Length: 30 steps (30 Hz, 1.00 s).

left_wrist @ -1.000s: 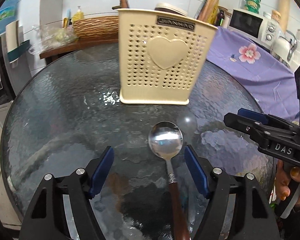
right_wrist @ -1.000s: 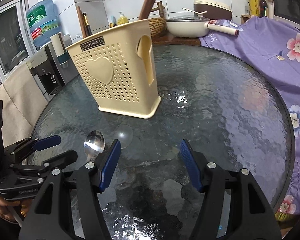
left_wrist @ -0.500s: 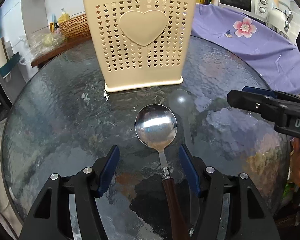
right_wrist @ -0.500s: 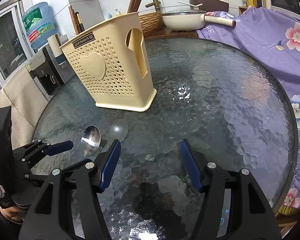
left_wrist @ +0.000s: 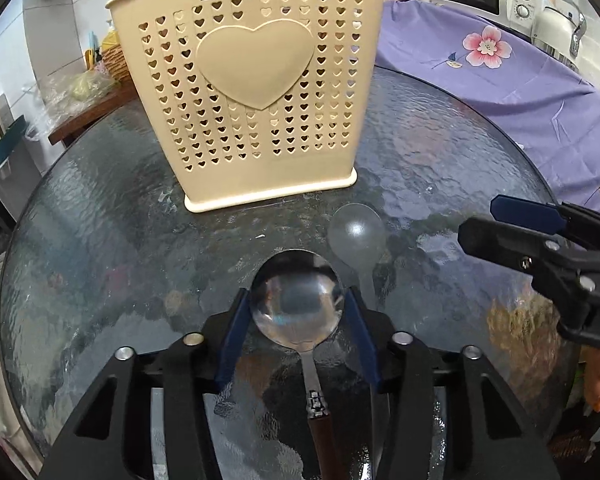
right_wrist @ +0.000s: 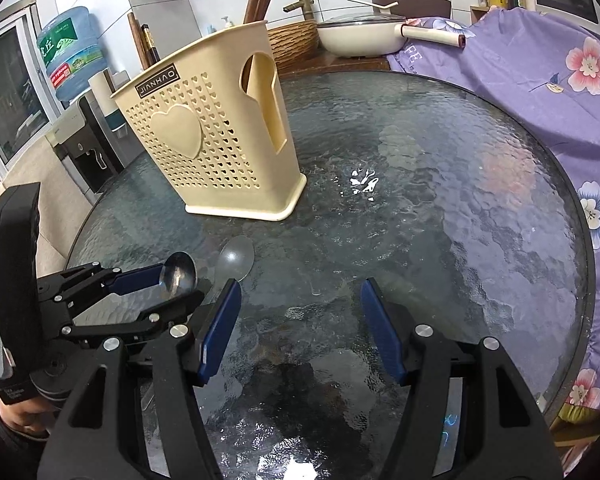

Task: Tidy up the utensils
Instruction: 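Close the left tool on a wooden-handled spoon while the right grasps another spoon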

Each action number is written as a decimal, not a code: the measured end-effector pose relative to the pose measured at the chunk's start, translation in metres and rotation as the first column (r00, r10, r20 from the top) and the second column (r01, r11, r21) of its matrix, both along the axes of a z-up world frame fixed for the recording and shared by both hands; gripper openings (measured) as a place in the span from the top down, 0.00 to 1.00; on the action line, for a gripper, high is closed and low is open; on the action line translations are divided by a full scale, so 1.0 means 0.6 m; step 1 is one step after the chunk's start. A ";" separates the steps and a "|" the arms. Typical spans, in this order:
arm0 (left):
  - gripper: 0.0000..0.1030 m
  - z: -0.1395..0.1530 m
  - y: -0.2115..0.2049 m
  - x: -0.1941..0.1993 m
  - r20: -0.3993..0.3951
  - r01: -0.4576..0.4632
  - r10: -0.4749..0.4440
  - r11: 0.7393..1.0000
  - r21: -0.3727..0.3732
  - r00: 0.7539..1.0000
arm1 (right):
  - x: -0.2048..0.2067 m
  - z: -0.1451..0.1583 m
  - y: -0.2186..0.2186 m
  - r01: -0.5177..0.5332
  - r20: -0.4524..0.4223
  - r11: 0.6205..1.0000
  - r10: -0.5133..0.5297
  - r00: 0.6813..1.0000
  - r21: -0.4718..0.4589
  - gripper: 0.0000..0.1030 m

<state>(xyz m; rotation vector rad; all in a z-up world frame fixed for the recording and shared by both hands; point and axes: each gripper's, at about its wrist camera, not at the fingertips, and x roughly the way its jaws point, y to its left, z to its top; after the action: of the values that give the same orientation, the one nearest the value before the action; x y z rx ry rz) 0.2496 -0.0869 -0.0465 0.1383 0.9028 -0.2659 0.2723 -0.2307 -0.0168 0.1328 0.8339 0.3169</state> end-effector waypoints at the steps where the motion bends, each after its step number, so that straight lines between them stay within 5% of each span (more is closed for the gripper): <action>1: 0.55 0.000 0.001 0.001 -0.001 -0.002 0.002 1.000 -0.002 1.000 | 0.000 0.000 0.002 -0.001 0.000 1.000 0.001 1.000 -0.002 0.39; 22: 0.55 0.083 0.124 -0.012 0.095 -0.134 0.150 0.979 -0.157 0.984 | 0.029 -0.034 0.149 -0.069 -0.083 0.984 0.056 0.995 -0.166 0.39; 30: 0.55 0.090 0.131 -0.010 0.105 -0.139 0.160 0.974 -0.180 0.981 | 0.048 -0.038 0.184 -0.033 -0.047 0.967 0.021 0.999 -0.252 0.54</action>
<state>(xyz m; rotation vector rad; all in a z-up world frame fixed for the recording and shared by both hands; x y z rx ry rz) 0.2433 -0.0082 0.0077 -0.0733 0.7635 -0.1915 0.3014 -0.1204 -0.0396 -0.1103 0.9137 0.2311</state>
